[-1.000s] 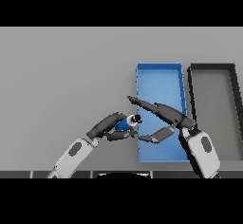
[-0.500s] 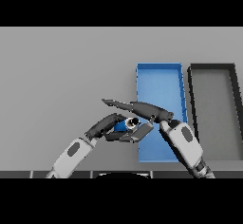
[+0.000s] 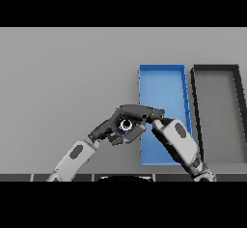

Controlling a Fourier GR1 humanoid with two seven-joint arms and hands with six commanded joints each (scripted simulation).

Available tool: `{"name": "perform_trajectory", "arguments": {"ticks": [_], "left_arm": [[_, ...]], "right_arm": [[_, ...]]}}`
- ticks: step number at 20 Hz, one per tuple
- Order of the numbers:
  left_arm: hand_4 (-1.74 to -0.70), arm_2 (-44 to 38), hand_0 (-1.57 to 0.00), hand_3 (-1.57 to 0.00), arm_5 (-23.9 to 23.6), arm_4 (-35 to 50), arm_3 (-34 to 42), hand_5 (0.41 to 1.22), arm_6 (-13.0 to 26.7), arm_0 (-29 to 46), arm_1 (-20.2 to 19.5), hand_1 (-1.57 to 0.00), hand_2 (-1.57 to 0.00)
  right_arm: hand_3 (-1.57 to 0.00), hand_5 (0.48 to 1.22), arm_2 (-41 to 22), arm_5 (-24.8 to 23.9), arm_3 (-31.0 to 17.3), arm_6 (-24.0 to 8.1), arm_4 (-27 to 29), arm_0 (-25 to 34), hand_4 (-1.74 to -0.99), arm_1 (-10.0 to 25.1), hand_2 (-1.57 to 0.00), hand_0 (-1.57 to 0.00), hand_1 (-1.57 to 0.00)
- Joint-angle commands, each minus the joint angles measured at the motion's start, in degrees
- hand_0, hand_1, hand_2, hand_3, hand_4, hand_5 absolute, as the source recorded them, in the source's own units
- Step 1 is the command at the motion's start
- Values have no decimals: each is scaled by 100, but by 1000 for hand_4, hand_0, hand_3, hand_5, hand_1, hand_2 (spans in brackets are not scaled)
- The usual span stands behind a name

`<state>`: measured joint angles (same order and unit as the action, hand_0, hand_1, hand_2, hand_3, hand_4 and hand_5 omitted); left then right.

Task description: Pick up the blue pipe and place it into the blue bin.

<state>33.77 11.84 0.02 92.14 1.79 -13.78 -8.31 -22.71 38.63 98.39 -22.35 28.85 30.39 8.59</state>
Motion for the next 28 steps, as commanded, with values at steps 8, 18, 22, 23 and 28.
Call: {"name": "perform_trajectory", "arguments": {"ticks": [8,18,22,23,28], "left_arm": [[-1723,-192,-1503,-1486,139,456,26,1221,-285,69,82,-1497,-1401],[-999,37,-242,-223,342,-496,-42,930,-560,-85,-299,-226,-204],[-898,-12,-98,-91,331,-557,-73,697,-288,-83,-418,-92,-83],[-889,-33,-79,-72,309,-544,-84,664,-201,-125,-384,-74,-66],[-894,-93,-25,-23,360,-323,-66,576,-116,-16,-333,-23,-21]], "right_arm": [[-1489,1138,-114,17,148,667,-609,-123,-1470,-9,-1514,-1512,-1511],[-1562,1212,152,94,224,277,-410,-217,-1494,-375,-1565,-1565,-1565],[-1567,1217,105,85,323,418,-573,-246,-1496,-440,-1568,-1568,-1568],[-1568,1218,140,22,238,419,-640,-139,-1495,-502,-1569,-1569,-1569],[-1570,1220,187,81,257,422,-448,-246,-1489,-471,-1570,-1570,-1570]]}}
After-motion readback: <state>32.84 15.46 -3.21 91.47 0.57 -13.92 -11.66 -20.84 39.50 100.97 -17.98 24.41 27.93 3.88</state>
